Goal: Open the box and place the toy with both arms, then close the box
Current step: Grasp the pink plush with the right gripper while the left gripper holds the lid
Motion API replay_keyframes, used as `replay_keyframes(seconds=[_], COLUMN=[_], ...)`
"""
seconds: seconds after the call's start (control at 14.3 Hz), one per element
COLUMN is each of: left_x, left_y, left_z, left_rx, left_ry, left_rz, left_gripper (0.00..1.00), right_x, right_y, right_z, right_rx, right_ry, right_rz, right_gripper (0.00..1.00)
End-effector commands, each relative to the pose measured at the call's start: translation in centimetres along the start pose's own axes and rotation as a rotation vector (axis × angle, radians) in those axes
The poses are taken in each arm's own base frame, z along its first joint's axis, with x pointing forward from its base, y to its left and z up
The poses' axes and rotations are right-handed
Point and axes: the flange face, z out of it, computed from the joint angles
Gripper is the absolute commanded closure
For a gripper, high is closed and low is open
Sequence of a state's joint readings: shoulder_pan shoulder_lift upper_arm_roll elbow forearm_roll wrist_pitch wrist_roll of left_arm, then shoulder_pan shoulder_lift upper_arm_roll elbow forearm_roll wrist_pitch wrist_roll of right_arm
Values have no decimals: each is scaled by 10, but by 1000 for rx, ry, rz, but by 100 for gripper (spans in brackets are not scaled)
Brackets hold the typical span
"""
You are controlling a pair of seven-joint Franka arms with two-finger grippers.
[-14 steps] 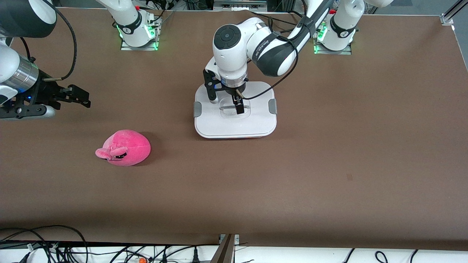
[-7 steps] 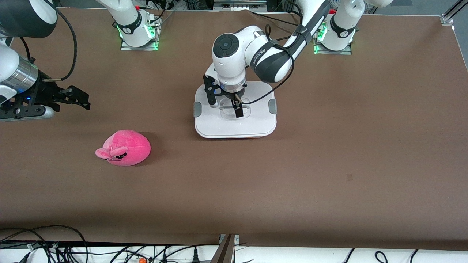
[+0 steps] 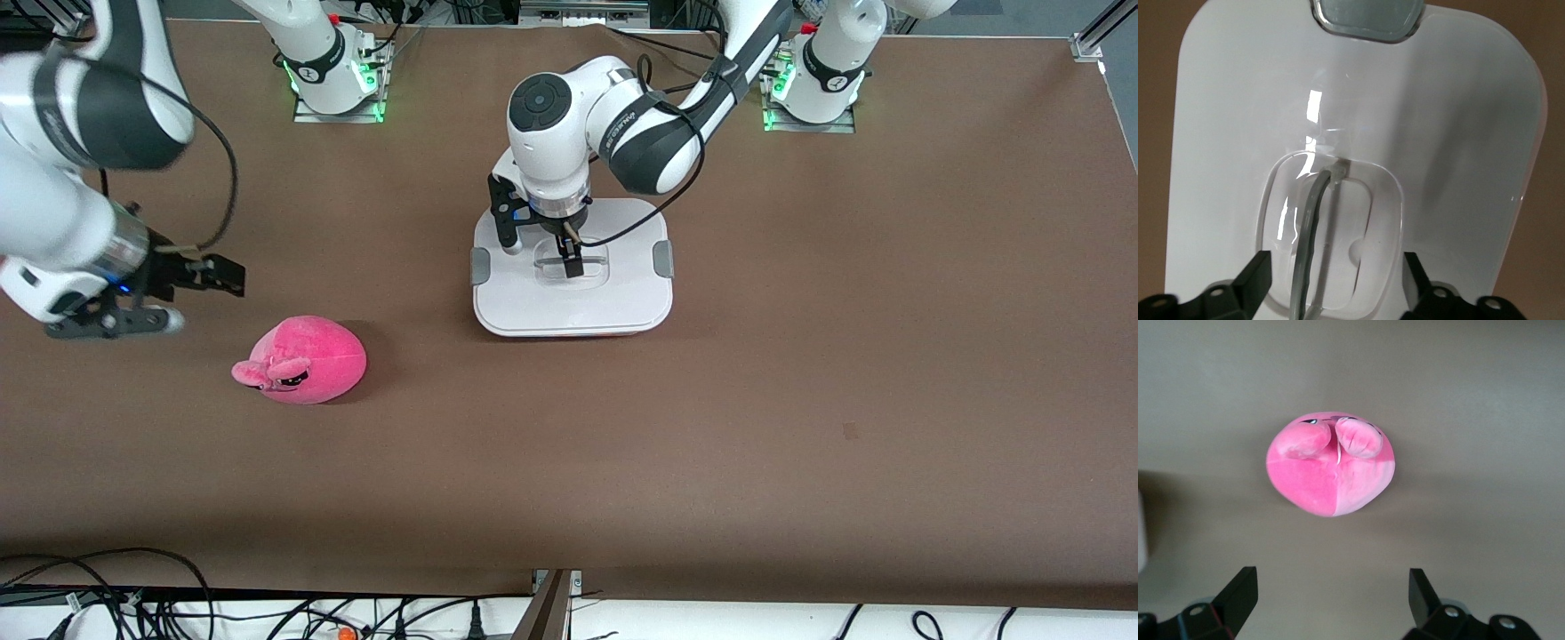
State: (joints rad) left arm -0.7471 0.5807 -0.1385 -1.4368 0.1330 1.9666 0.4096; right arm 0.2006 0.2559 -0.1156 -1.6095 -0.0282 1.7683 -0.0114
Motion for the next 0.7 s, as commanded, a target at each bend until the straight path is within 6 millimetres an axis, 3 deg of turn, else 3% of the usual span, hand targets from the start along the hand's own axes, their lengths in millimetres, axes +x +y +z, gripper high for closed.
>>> replay_keyframes(seconds=[0.0, 0.14, 0.28, 0.63], left_x=[-1, -3, -3, -4], left_y=[2, 2, 3, 1], left_z=[-4, -4, -5, -11], left_rx=[28, 22, 20, 24], left_ry=[-16, -35, -36, -31], left_rz=[-1, 6, 5, -2], left_gripper=[79, 81, 100, 100], right_x=[13, 24, 32, 31], right_y=[-9, -15, -16, -16], right_z=[17, 46, 77, 129], right_rx=[-21, 11, 12, 10], right_ry=[-2, -6, -13, -13], right_rz=[-24, -18, -17, -17], right_gripper=[0, 0, 0, 0])
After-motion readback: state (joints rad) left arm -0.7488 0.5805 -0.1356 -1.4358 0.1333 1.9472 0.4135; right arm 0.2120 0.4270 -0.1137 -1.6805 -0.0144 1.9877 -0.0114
